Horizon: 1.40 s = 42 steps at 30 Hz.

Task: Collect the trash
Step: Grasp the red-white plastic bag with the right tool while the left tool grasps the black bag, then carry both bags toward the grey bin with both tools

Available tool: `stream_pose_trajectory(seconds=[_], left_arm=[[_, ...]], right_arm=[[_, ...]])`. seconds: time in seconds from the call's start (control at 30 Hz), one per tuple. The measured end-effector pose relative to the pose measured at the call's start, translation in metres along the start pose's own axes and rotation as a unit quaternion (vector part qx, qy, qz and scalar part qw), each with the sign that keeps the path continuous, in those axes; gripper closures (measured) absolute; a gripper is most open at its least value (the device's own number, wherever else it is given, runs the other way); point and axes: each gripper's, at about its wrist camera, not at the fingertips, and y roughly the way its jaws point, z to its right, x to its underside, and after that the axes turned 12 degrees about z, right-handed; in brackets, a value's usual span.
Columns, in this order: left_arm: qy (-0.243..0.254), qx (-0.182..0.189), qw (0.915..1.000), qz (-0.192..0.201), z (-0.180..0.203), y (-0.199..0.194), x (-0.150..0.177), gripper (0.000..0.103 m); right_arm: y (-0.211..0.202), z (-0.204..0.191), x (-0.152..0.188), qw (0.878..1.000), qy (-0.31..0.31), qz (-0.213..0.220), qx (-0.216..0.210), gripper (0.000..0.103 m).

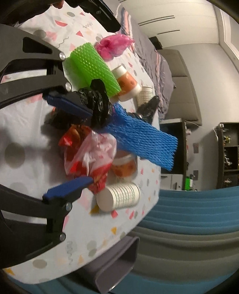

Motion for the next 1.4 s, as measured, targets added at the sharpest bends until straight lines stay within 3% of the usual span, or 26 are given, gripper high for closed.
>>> stream_pose_trajectory(seconds=[0.13,0.33,0.53,0.73,0.93,1.03,1.17,1.4], left_arm=[[0.001,0.002,1.0000,-0.001,-0.001,0.001,0.001,0.007],[0.000,0.004,1.0000,-0.001,-0.001,0.001,0.001,0.007],[0.008,0.017,0.9998,-0.007,0.014,0.002,0.004,0.007],[0.023,0.060,0.9975,-0.028,0.051,0.011,0.015,0.007],[0.034,0.084,0.9919,-0.089,0.085,0.043,0.033,0.015],[0.027,0.091,0.9884,-0.119,0.091,0.056,0.040,0.025],[0.012,0.102,0.9815,-0.162,0.095,0.070,0.051,0.047],[0.017,0.111,0.9804,-0.162,0.098,0.070,0.054,0.093]], right_arm=[[0.009,-0.003,0.004,1.000,-0.006,-0.017,-0.007,0.063],[-0.002,-0.009,0.004,1.000,-0.023,0.003,-0.014,0.079],[-0.025,0.003,0.000,0.999,-0.013,0.032,-0.012,0.080],[-0.052,0.025,-0.007,0.998,-0.003,0.062,0.003,0.080],[-0.063,0.046,-0.006,0.997,0.006,0.070,0.017,0.080],[-0.069,0.059,-0.004,0.997,0.015,0.070,0.024,0.080],[-0.072,0.072,-0.001,0.997,0.025,0.070,0.028,0.080],[-0.075,0.080,0.001,0.996,0.034,0.073,0.024,0.080]])
